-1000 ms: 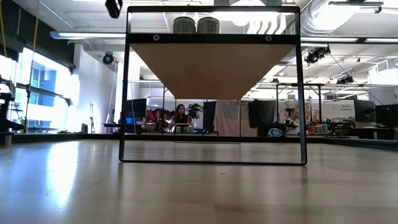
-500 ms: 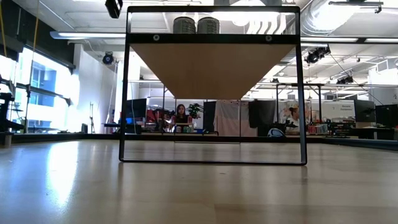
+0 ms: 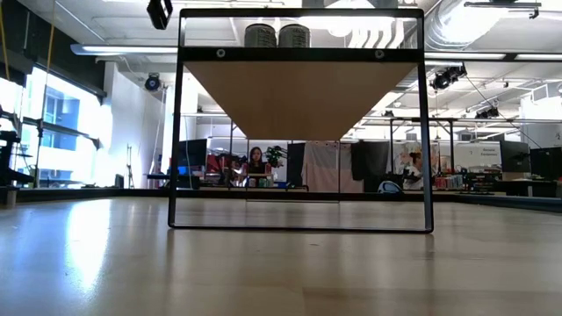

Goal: Place canned beverage on shelf
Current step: Put the right white blue soda can on the shelf

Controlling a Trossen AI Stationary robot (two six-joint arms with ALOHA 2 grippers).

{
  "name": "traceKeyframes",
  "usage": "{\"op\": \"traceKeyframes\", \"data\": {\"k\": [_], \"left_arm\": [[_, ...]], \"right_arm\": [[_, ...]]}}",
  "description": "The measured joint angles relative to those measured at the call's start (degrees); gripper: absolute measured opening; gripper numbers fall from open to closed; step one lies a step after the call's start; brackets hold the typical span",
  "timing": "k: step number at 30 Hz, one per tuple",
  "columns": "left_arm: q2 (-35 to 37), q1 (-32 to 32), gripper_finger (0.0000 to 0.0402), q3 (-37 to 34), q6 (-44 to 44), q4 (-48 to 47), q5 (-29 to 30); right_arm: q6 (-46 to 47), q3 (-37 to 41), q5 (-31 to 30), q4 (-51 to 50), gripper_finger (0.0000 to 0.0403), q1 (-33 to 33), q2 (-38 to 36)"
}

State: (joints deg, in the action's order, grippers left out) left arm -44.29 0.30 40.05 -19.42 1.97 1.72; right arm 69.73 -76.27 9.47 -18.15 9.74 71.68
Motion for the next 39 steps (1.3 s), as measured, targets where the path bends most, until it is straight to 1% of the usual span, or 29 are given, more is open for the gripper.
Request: {"op": "traceKeyframes", "data": {"k": [3,5,7,12,17,21,24,28,31,36,39], "left_arm": [[0.00,0.00,0.0000,0.00,0.00,-0.94,0.06],[0.00,0.00,0.0000,0.00,0.01,-0.84,0.32],[0.00,0.00,0.0000,0.00,-0.16,-0.80,0.52],[-0.04,-0.02,0.0000,0.00,-0.60,-0.82,2.53],[-0.04,0.00,0.0000,0.00,-1.55,-0.82,4.89],[-0.04,-0.02,0.0000,0.00,-1.51,-0.82,5.05],[-0.04,-0.02,0.0000,0.00,-1.55,-0.82,5.05],[-0.04,-0.01,0.0000,0.00,-1.53,-0.85,5.05],[-0.04,0.07,0.0000,0.00,-1.51,-0.85,5.10],[-0.04,0.44,0.0000,0.00,-1.49,-0.85,5.44],[-0.04,0.44,0.0000,0.00,-0.87,-0.85,6.07]], "right_arm": [[4.27,0.00,5.47,-7.07,0.0335,4.08,0.00],[6.37,0.00,7.08,-13.95,0.0335,7.65,0.00],[8.95,0.00,6.96,-20.85,0.0335,11.77,0.00],[17.82,0.02,0.01,-35.60,0.0335,23.15,-0.40],[33.71,0.04,-5.92,-47.34,0.0335,33.17,-0.82],[44.24,0.04,-8.51,-53.47,0.0335,38.96,0.31],[49.11,0.04,-9.41,-57.09,0.0335,41.13,1.12],[53.40,0.04,-9.37,-59.66,0.0335,42.13,2.94],[53.90,0.04,-9.11,-59.61,0.0335,42.18,4.98],[53.81,0.04,-5.01,-61.79,0.0335,42.18,8.86],[53.64,0.04,-4.81,-62.69,0.0335,42.18,10.40]]}}
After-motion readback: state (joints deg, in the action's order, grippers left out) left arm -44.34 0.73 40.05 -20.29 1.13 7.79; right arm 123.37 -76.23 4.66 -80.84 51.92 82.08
